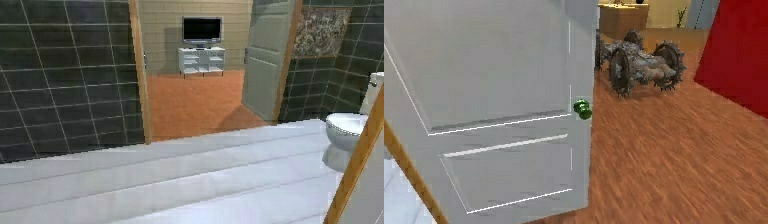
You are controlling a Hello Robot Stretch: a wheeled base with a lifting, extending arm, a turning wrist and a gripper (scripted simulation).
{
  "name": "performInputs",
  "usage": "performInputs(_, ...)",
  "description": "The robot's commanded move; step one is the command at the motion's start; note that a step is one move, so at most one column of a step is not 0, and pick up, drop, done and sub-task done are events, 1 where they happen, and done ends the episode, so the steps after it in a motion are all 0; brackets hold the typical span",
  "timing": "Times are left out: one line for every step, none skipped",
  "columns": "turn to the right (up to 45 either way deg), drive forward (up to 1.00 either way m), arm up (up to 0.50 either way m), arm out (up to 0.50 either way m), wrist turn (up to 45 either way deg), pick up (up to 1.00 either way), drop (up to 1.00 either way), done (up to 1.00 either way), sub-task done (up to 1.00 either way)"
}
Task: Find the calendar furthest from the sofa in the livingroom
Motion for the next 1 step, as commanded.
performInputs(0.0, 1.0, 0.0, 0.0, 0.0, 0.0, 0.0, 0.0, 0.0)
